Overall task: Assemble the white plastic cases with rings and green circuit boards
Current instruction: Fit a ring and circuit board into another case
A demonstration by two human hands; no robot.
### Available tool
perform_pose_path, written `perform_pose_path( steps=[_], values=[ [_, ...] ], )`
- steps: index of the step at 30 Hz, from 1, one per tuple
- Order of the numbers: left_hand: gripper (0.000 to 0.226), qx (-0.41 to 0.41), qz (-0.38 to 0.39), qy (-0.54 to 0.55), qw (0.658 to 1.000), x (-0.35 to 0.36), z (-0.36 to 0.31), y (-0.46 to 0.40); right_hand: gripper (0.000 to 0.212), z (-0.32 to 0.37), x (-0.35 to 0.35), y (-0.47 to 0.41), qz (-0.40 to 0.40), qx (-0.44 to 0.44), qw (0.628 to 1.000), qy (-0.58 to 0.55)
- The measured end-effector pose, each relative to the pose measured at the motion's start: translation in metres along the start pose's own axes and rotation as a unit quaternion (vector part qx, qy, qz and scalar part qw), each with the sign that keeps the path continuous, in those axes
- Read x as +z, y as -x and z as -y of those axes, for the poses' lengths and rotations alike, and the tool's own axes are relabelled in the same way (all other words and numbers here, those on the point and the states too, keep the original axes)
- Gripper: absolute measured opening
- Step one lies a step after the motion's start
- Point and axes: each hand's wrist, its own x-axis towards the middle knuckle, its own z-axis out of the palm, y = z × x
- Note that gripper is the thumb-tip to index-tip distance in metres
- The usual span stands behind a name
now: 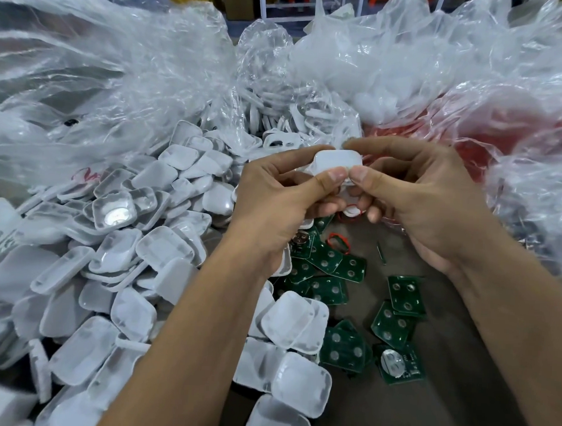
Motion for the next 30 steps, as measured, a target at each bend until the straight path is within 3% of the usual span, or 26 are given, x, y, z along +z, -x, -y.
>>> perform_pose_path(
  steps=[20, 26, 30],
  values=[
    [0.026, -0.009, -0.003, -0.031, 0.999, -0.0008, 0.0041, -0.0014, 0.021, -0.0026, 0.0031, 0.0003, -0.013, 0.006, 1.0, 0.022],
    [0.026, -0.011, -0.009, -0.026, 1.0, 0.002, 0.0058, -0.0025, 0.019, -0.0021, 0.0009, -0.0002, 0.002, -0.017, 0.999, 0.042],
    [0.016, 0.004, -0.012, -0.035, 0.999, 0.0014, 0.0033, -0.0022, 0.024, 0.0, -0.0035, -0.0016, 0.02, -0.06, 0.992, 0.111]
  ],
)
